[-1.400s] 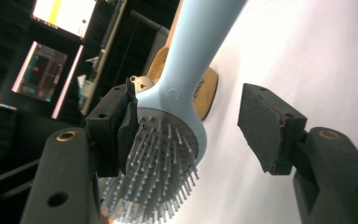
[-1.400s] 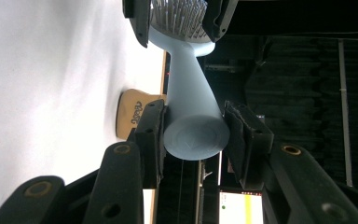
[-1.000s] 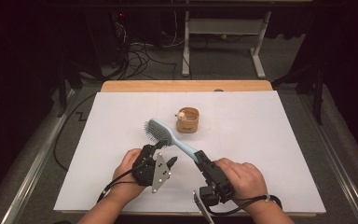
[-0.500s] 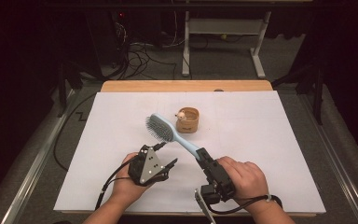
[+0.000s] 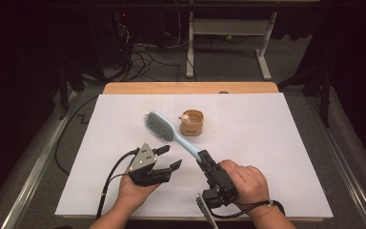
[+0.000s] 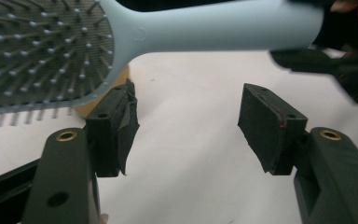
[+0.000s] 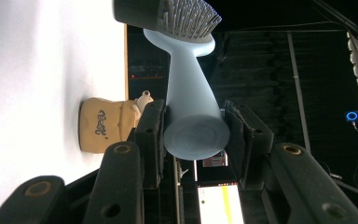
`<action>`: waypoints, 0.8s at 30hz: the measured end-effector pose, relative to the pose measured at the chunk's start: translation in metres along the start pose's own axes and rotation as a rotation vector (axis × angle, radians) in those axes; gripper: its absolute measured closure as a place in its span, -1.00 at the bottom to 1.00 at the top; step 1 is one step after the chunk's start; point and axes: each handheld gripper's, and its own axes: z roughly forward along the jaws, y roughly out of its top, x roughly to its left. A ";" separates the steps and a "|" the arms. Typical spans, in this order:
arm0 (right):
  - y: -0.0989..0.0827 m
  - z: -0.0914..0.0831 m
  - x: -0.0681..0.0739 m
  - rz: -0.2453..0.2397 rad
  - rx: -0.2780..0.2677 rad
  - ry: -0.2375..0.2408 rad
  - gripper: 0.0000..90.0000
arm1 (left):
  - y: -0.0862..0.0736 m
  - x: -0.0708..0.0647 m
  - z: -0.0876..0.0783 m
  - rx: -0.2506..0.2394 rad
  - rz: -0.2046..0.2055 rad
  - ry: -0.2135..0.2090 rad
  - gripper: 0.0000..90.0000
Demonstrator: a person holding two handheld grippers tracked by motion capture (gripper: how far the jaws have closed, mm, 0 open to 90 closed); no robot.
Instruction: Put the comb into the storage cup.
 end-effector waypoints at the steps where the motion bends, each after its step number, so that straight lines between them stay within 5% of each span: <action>1: 0.001 0.000 0.000 -0.004 0.002 0.005 0.38 | 0.000 0.001 0.000 -0.006 -0.026 -0.019 -0.16; 10: 0.003 0.002 0.004 0.006 -0.002 -0.018 0.38 | 0.000 0.008 0.005 -0.046 -0.209 -0.124 -0.16; 24: 0.006 0.005 0.012 0.013 -0.011 -0.047 0.38 | -0.003 0.019 0.013 -0.129 -0.426 -0.227 -0.23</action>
